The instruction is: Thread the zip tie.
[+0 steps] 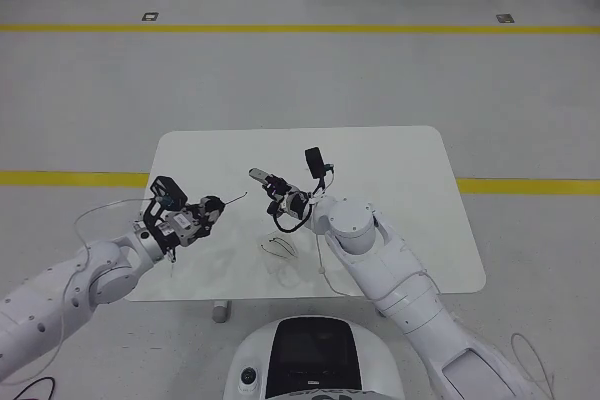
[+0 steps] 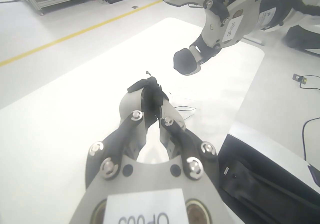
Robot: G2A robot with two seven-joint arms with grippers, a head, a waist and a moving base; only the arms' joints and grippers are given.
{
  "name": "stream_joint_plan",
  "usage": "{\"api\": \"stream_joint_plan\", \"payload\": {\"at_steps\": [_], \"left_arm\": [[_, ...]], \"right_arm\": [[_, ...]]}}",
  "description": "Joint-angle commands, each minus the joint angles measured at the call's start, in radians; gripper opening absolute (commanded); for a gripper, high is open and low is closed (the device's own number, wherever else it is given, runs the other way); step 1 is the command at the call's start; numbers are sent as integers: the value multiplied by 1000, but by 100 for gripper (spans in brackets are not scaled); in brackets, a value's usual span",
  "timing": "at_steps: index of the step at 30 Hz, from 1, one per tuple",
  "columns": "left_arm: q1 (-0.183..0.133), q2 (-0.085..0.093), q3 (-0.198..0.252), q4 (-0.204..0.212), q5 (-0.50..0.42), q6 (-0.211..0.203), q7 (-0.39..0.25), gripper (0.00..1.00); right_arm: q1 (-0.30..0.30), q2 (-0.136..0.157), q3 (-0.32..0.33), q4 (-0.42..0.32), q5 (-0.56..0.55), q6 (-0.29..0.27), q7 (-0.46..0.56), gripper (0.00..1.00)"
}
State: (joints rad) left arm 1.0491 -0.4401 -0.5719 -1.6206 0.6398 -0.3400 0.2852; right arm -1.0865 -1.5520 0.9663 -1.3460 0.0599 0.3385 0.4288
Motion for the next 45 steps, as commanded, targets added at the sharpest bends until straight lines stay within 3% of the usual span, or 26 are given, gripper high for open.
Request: {"api": "stream_joint_plan", "payload": {"at_steps": [1, 23, 45], "left_arm": [[1, -1, 0, -2, 0, 0, 1, 0], [-12, -19, 24, -5, 15, 0, -16, 0], [-28, -23, 50, 9, 16, 0, -15, 0]], "right_arm": [[0, 0, 0, 0, 0, 0, 0, 100], [0, 0, 0, 0, 0, 0, 0, 100], [0, 0, 0, 0, 0, 0, 0, 100]]}}
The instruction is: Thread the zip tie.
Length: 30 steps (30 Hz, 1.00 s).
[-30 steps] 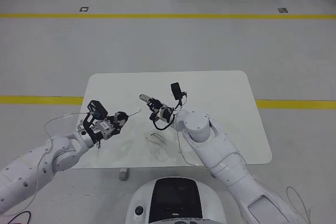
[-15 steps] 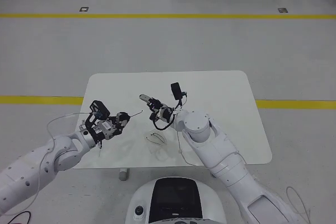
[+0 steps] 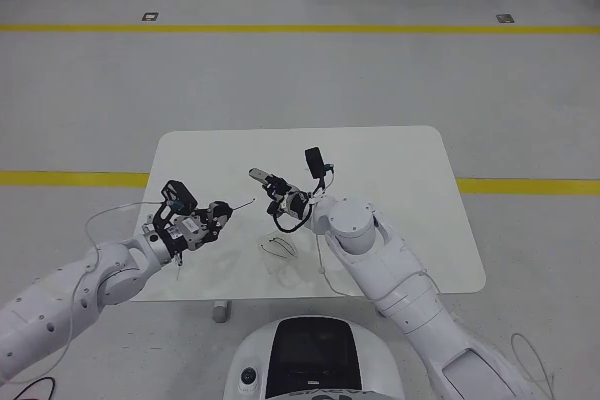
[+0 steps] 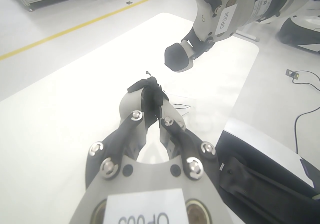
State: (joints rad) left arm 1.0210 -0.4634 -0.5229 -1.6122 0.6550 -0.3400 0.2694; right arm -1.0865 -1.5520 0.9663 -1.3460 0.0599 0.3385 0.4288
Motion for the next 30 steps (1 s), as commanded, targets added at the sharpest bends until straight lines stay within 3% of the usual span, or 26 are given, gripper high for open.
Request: {"api": "stream_joint_plan", "payload": {"at_steps": [1, 30], "left_arm": [[0, 1, 1, 1, 1, 0, 1, 0], [-8, 8, 20, -1, -50, 0, -10, 0]], "right_arm": [[0, 0, 0, 0, 0, 0, 0, 100], [0, 0, 0, 0, 0, 0, 0, 100]]}}
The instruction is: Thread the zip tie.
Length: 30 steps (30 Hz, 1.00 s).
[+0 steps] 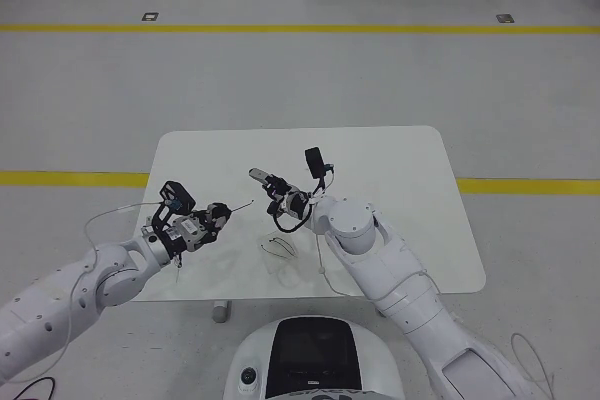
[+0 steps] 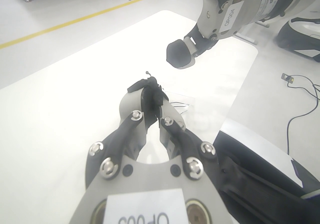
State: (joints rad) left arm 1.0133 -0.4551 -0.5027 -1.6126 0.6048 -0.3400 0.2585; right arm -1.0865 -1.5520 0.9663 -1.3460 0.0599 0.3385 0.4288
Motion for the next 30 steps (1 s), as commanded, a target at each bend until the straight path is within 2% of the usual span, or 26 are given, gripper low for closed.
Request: {"api": "stream_joint_plan", "payload": {"at_steps": [1, 10, 16, 25, 30], "left_arm": [[0, 0, 0, 0, 0, 0, 1, 0], [1, -1, 0, -1, -2, 1, 0, 0], [14, -11, -7, 12, -77, 0, -14, 0], [17, -13, -7, 22, -218, 0, -84, 0], [13, -13, -9, 17, -222, 0, -79, 0]], "right_arm": [[0, 0, 0, 0, 0, 0, 0, 100], [0, 0, 0, 0, 0, 0, 0, 100], [0, 0, 0, 0, 0, 0, 0, 100], [0, 0, 0, 0, 0, 0, 0, 100], [0, 0, 0, 0, 0, 0, 0, 100]]}}
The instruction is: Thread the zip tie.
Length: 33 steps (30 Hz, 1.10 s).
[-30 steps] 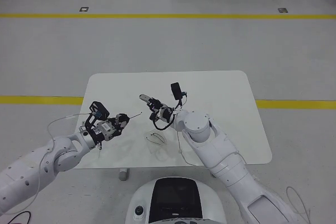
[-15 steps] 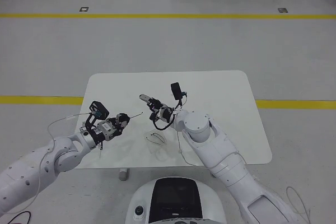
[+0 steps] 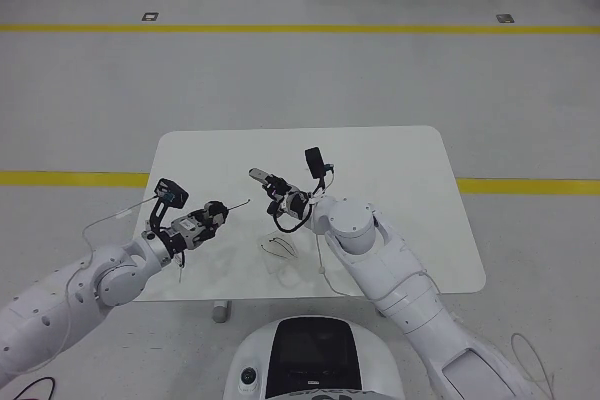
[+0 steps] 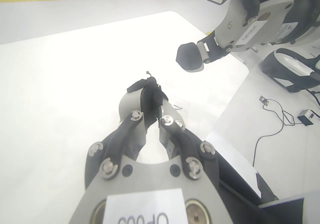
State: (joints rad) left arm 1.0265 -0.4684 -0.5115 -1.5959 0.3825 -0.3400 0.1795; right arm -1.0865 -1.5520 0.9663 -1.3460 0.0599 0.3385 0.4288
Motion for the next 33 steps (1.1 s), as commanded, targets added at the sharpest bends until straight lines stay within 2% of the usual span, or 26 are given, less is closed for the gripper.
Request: {"api": "stream_joint_plan", "payload": {"at_steps": [1, 5, 9, 12, 25, 33], "left_arm": [[0, 0, 0, 0, 0, 0, 0, 0], [1, -1, -1, 4, -6, 7, -2, 0], [9, -13, -11, 37, -89, 1, -23, 0], [17, -20, -14, 34, -117, 0, -31, 0], [32, -35, -24, 16, -146, 0, -66, 0], [37, -41, -32, 22, -181, 0, -90, 0]], "right_arm": [[0, 0, 0, 0, 0, 0, 0, 100], [0, 0, 0, 0, 0, 0, 0, 100], [0, 0, 0, 0, 0, 0, 0, 100], [0, 0, 0, 0, 0, 0, 0, 98], [0, 0, 0, 0, 0, 0, 0, 100], [0, 0, 0, 0, 0, 0, 0, 100]]}}
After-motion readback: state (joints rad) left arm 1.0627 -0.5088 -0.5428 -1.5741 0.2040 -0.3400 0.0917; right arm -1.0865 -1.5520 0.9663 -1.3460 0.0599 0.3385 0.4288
